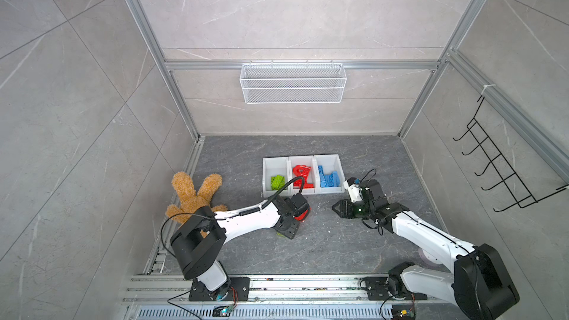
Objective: Sort the legos into containers by color
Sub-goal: Pick up the lego from the center of the table.
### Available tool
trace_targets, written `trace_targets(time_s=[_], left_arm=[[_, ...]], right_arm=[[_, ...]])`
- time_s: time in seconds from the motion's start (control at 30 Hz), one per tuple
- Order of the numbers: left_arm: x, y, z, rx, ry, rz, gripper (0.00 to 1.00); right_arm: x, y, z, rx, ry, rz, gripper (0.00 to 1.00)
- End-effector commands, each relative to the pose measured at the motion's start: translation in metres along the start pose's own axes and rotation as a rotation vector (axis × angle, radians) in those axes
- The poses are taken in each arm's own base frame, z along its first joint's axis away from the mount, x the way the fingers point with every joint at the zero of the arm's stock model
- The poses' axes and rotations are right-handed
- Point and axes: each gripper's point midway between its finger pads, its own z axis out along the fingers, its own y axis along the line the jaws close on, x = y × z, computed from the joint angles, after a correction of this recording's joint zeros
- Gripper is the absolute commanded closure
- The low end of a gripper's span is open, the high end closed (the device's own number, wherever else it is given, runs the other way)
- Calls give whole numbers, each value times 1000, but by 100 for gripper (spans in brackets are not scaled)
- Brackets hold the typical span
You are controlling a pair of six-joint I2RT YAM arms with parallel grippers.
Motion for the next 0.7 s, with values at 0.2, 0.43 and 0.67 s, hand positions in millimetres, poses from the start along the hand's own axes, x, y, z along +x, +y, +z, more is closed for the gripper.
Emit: trace_targets(time_s=[0.2,0.43,0.67], left_arm=[[-4,-6,26,-11,18,-85,30],[0,-6,40,41,39,-143,41],[-9,9,17,37,-8,-164,72]], right_arm=[[-2,1,-7,14,-16,-13,46],[-4,2,-5,16,-4,-20,46],[-5,2,-4,13,-7,-17,46]])
